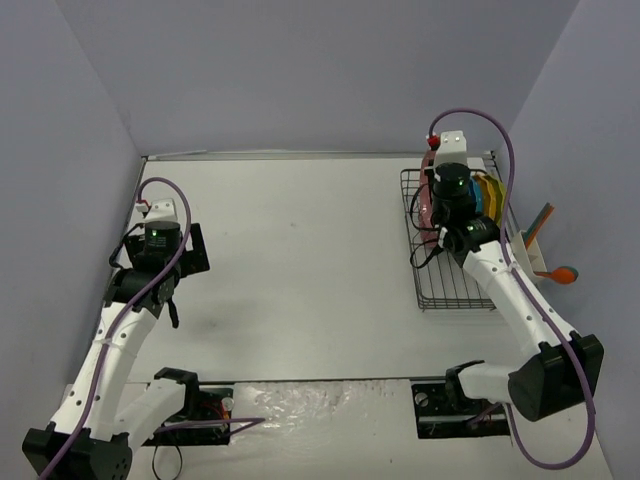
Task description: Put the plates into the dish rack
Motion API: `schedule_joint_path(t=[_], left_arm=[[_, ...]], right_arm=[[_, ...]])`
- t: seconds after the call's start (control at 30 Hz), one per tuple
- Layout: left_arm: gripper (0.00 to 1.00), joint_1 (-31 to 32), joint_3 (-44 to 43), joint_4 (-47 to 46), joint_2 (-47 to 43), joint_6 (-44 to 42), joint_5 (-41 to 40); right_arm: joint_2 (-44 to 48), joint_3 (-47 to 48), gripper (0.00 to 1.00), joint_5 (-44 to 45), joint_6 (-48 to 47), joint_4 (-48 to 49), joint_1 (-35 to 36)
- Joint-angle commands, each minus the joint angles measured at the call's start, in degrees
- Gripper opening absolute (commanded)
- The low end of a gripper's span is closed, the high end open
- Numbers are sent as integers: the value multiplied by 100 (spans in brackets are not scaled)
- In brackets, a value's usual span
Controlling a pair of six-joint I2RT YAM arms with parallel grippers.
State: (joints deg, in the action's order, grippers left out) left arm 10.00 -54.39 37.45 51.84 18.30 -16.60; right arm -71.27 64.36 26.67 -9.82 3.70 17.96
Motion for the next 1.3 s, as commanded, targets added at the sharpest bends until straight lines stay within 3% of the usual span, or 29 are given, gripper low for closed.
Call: schedule_joint_path(t=[0.0, 0.33, 1.03, 1.1, 1.2, 1.27], left_arm=[[97, -33, -77, -256, -43, -134, -126], [97, -33, -63, -255, -42, -161, -159], [97, -34, -45, -264, -25, -159, -115], [97, -33, -45, -264, -25, -161, -115], [97, -42, -45, -256, -33, -160, -124], [97, -42, -45, -263, -25, -153, -124]], right_arm=[[-12, 435, 0, 197, -200, 1222, -294], [-608, 324, 0, -160, -150, 1540, -629], [-1116, -664, 1, -569, 700, 2099, -644], [-1117, -703, 7, -615, 776, 2100, -644], [-1053, -767, 25, -673, 860, 2107, -644], [-992, -791, 28, -712, 891, 2077, -644]])
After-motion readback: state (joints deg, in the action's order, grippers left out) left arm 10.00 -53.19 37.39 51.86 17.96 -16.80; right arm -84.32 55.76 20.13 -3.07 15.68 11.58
